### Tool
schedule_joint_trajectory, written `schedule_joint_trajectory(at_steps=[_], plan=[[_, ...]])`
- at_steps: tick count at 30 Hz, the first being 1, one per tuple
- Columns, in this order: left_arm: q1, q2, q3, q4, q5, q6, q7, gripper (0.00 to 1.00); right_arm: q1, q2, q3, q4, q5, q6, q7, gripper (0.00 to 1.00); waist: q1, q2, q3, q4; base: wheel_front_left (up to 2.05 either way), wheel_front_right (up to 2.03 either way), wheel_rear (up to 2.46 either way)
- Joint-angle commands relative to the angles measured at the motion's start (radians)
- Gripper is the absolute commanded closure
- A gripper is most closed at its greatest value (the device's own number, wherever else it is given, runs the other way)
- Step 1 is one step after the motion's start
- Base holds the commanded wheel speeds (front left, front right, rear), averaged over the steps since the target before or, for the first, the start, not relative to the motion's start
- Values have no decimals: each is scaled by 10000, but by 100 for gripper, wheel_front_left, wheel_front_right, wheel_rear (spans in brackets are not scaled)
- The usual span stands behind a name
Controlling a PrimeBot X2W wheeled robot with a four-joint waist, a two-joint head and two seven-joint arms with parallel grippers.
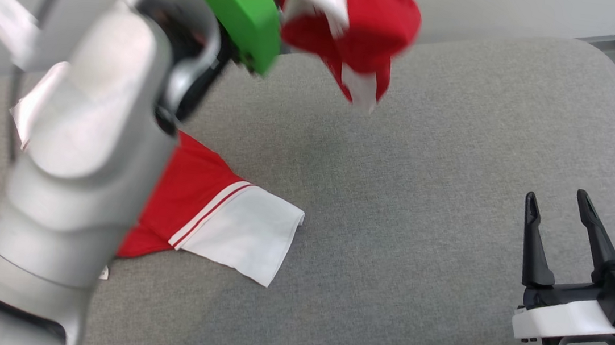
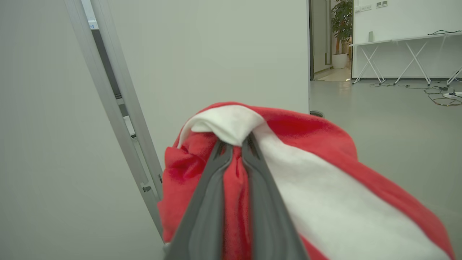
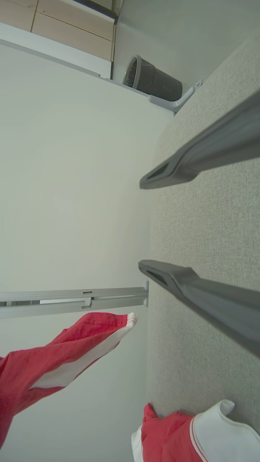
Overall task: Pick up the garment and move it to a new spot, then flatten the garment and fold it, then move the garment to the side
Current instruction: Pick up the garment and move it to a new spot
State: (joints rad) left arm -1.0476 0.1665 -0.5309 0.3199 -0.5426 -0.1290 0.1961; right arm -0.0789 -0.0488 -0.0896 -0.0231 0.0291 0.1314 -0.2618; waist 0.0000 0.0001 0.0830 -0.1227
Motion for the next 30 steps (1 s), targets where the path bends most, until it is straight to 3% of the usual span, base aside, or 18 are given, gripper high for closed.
schedule_joint_trajectory(at_steps=[1, 11, 17, 28, 29, 30], plan=[[518, -146, -166, 127, -100, -23, -172, 100, 76, -29, -99, -3, 77, -14, -49, 0, 0, -1, 167, -41, 0, 0, 0], [3202, -1068, -2242, 1810, -486, -24, -1677, 100, -146, -29, -449, 38, -25, -14, -49, 0, 0, -1, 689, -70, 0, 0, 0], [3857, -1165, -3388, 2590, -1109, -9, -2479, 100, -250, -30, -342, 55, -18, -14, -49, 0, 0, -1, 924, -214, 0, 0, 0], [3997, -1140, -5484, 3178, -2342, 549, -3617, 100, -322, -31, 5, 77, -133, -14, -49, 0, 0, -1, 1045, -320, 0, 0, 0], [3995, -1141, -5596, 3214, -2425, 577, -3736, 83, -295, -30, 11, 81, -137, -14, -49, 0, 0, -1, 1013, -298, 0, 0, 0], [4004, -1142, -5718, 3233, -2506, 598, -3873, 55, -247, -30, 16, 86, -154, -14, -49, 0, 0, -1, 962, -261, 0, 0, 0]])
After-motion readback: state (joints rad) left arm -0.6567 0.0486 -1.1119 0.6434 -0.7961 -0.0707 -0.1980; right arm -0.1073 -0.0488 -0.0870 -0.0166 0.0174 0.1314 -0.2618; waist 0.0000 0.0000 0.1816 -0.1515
